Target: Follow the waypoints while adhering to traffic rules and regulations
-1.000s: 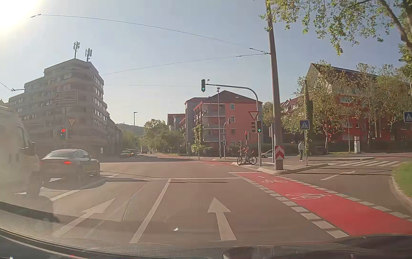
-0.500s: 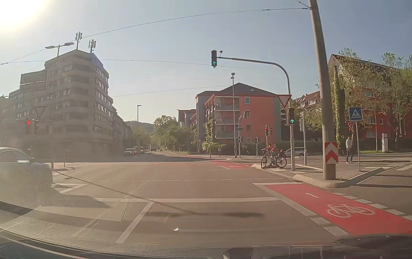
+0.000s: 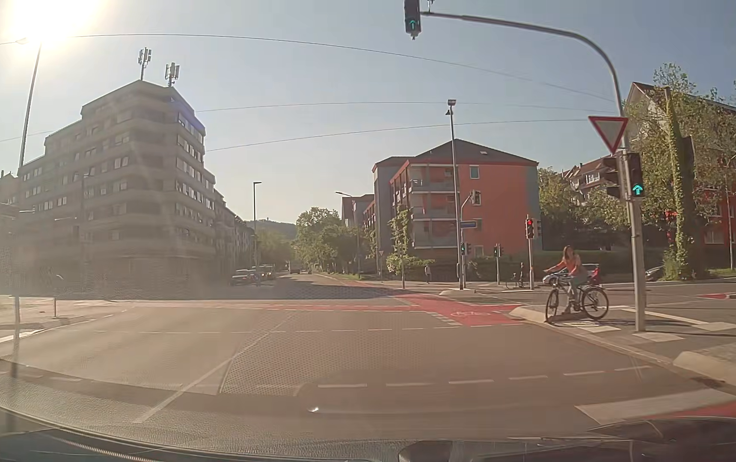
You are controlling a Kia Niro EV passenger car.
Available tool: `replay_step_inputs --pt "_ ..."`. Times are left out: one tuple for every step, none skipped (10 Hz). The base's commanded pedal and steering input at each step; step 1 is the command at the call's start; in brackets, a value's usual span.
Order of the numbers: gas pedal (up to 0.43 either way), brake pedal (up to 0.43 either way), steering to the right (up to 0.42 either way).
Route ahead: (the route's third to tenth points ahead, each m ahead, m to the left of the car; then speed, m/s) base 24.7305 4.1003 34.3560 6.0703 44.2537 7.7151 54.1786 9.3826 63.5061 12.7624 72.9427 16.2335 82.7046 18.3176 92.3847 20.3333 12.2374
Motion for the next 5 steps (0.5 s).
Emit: replay_step_inputs --pt "0.118 0.000 -0.041" --pt "0.118 0.000 -0.041" --pt "0.118 0.000 -0.040" --pt "0.118 0.000 -0.039" --pt "0.118 0.000 -0.036"
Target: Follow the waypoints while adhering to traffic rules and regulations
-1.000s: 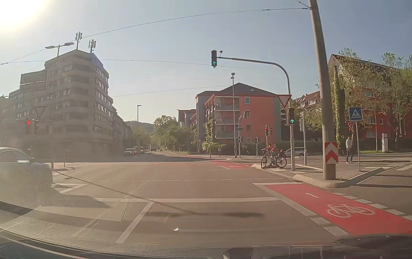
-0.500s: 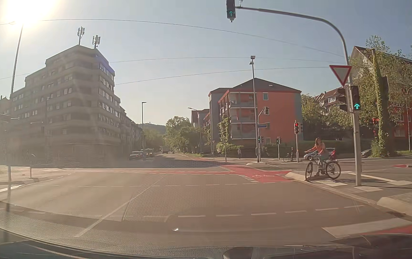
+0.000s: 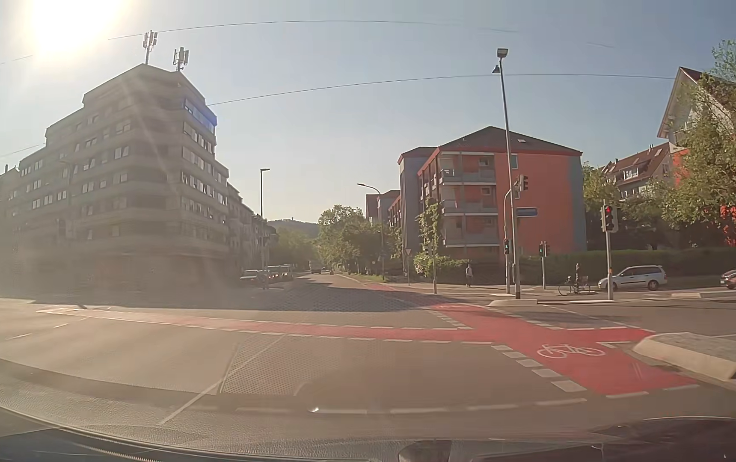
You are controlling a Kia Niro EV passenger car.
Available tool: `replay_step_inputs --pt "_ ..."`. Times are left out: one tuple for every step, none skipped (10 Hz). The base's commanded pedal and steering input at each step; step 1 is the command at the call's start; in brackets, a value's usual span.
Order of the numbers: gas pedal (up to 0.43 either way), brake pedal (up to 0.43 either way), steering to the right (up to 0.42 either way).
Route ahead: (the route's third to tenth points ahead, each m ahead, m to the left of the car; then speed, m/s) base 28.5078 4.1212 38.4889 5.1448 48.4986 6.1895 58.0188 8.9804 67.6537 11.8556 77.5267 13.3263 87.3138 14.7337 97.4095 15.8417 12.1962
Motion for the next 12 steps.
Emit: replay_step_inputs --pt "0.118 0.000 -0.032" --pt "0.118 0.000 -0.028" --pt "0.118 0.000 -0.026" --pt "0.118 0.000 -0.025" --pt "0.118 0.000 -0.024" --pt "0.118 0.000 -0.024" --pt "0.118 0.000 -0.022" --pt "0.118 0.000 -0.018" --pt "0.118 0.000 -0.015" --pt "0.118 0.000 -0.014" --pt "0.118 0.000 -0.012" --pt "0.118 0.000 -0.012"
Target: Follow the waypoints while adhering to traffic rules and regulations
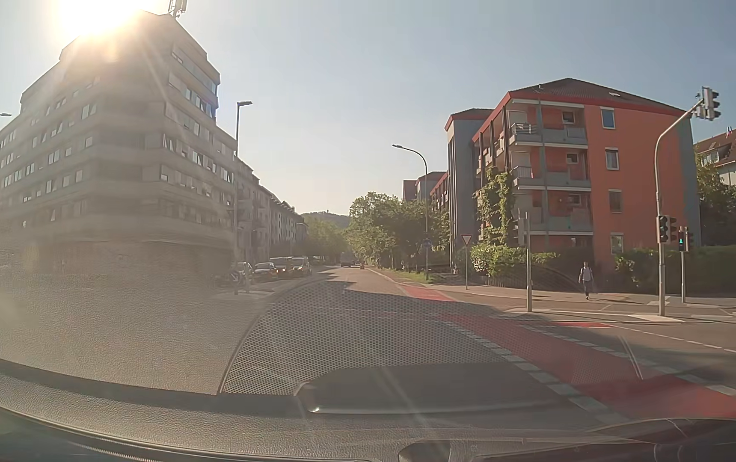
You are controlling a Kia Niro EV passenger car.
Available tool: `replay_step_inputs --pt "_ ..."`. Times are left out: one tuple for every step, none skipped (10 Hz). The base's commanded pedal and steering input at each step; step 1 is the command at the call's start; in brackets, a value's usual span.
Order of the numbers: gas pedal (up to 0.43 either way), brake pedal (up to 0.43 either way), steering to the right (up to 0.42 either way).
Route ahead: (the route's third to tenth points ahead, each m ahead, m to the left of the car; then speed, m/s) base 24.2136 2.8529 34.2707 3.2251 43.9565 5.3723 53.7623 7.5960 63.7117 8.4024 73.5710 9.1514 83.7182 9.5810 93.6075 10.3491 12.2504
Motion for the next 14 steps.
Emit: replay_step_inputs --pt "0.118 0.000 -0.012" --pt "0.118 0.000 -0.012" --pt "0.118 0.000 -0.012" --pt "0.118 0.000 -0.011" --pt "0.118 0.000 -0.011" --pt "0.118 0.000 -0.011" --pt "0.118 0.000 -0.011" --pt "0.118 0.000 -0.011" --pt "0.118 0.000 -0.012" --pt "0.118 0.000 -0.011" --pt "0.118 0.000 -0.011" --pt "0.118 0.000 -0.011" --pt "0.118 0.000 -0.011" --pt "0.118 0.000 -0.011"
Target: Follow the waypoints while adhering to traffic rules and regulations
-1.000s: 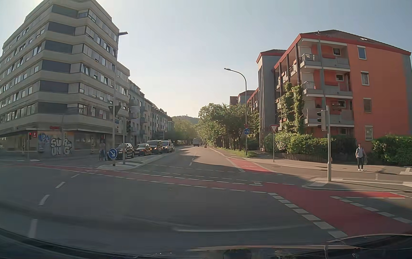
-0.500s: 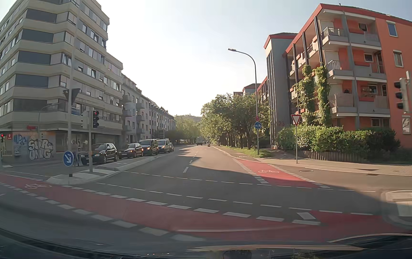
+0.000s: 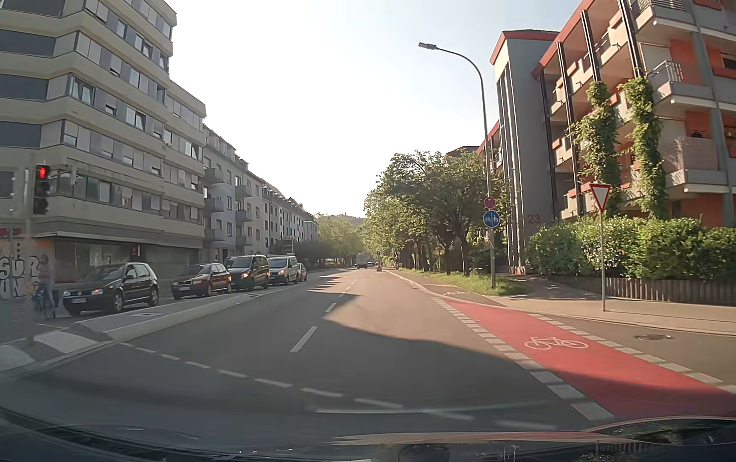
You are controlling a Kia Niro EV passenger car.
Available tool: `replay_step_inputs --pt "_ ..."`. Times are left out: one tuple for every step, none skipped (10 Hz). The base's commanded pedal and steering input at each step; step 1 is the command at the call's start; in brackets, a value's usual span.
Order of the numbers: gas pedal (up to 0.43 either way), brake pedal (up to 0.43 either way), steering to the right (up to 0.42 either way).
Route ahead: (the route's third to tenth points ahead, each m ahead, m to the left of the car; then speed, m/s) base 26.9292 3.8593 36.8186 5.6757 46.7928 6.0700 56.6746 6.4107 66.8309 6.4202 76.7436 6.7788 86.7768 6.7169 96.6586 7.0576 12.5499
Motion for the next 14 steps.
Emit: replay_step_inputs --pt "0.118 0.000 -0.010" --pt "0.118 0.000 -0.010" --pt "0.118 0.000 -0.010" --pt "0.118 0.000 -0.009" --pt "0.118 0.000 -0.009" --pt "0.118 0.000 -0.009" --pt "0.118 0.000 -0.006" --pt "0.118 0.000 -0.006" --pt "0.118 0.000 -0.006" --pt "0.118 0.000 -0.006" --pt "0.118 0.000 -0.006" --pt "0.118 0.000 -0.005" --pt "0.118 0.000 -0.004" --pt "0.110 0.000 -0.004"
